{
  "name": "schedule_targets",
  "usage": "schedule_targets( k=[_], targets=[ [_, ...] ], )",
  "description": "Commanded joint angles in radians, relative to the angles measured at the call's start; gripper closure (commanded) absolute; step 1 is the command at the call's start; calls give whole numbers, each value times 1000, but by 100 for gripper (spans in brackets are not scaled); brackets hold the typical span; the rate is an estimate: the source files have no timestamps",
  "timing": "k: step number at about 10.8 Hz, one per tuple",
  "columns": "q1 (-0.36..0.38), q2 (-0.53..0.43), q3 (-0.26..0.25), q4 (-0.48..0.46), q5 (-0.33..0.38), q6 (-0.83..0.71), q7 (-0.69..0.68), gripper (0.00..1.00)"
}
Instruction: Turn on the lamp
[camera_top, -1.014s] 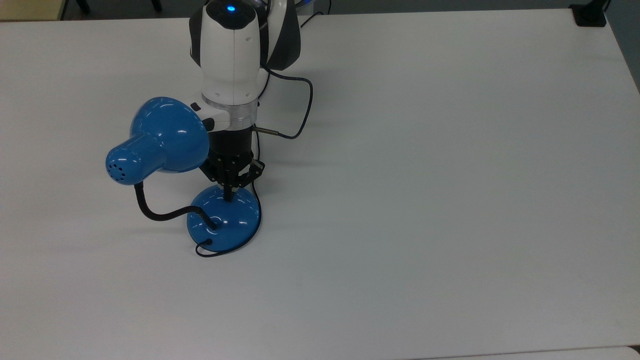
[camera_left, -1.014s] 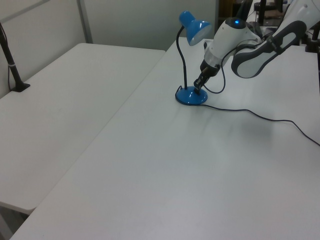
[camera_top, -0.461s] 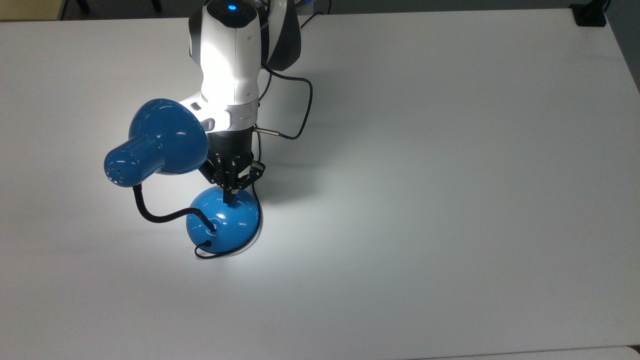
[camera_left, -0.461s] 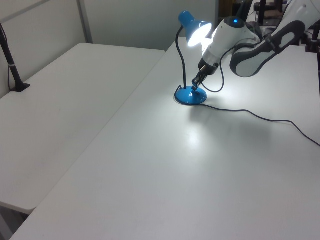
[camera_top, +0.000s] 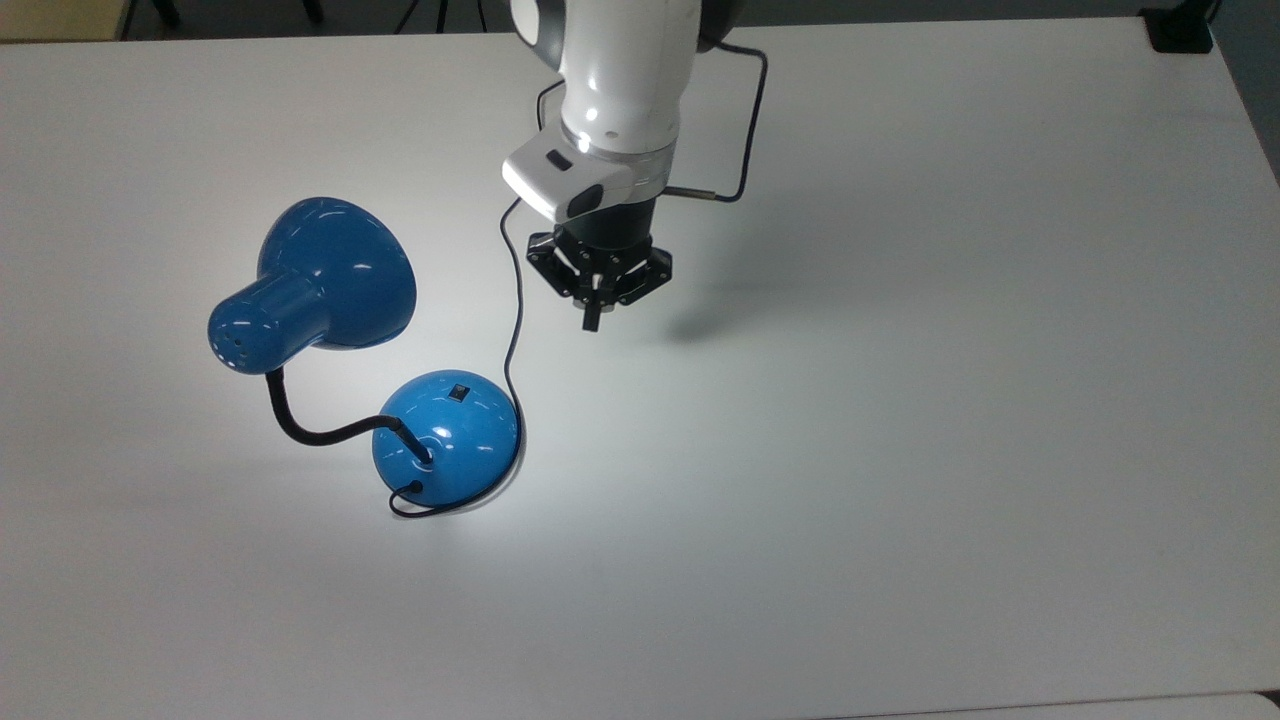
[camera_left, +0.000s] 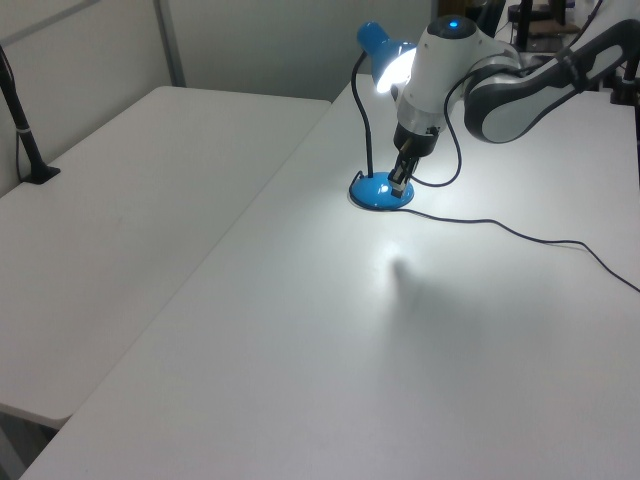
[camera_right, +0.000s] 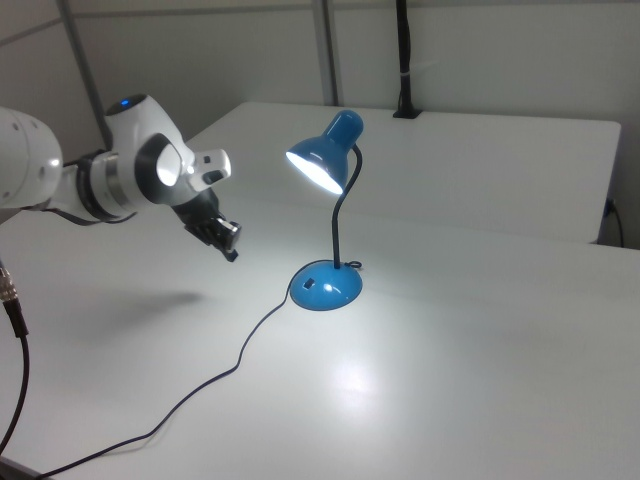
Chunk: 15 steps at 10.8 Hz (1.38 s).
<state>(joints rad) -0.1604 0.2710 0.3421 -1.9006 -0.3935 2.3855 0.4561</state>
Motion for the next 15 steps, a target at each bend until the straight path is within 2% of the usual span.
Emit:
schedule_targets(
  k=[1, 3, 4, 5, 6, 7, 8, 9, 10, 11, 13, 15],
  targets=[
    [2, -79, 41, 29, 89, -179, -46, 100],
    [21, -81, 40, 153, 184, -390, -185, 100],
    [24, -87, 31, 194, 221, -476, -247, 97],
    [27, -110, 11, 218, 232, -532, -278, 97],
    [62, -143, -38, 218, 234, -560, -298, 93],
    [137, -177, -131, 218, 235, -586, -325, 89],
    [210, -205, -222, 218, 245, -610, -336, 77],
    [243, -234, -274, 218, 271, -647, -341, 60],
    [246, -249, -288, 218, 286, -670, -343, 50],
    [245, -254, -288, 218, 286, -684, -343, 30],
    [237, -260, -288, 218, 286, -693, -341, 0],
    [231, -279, -293, 219, 285, -721, -343, 0]
  ],
)
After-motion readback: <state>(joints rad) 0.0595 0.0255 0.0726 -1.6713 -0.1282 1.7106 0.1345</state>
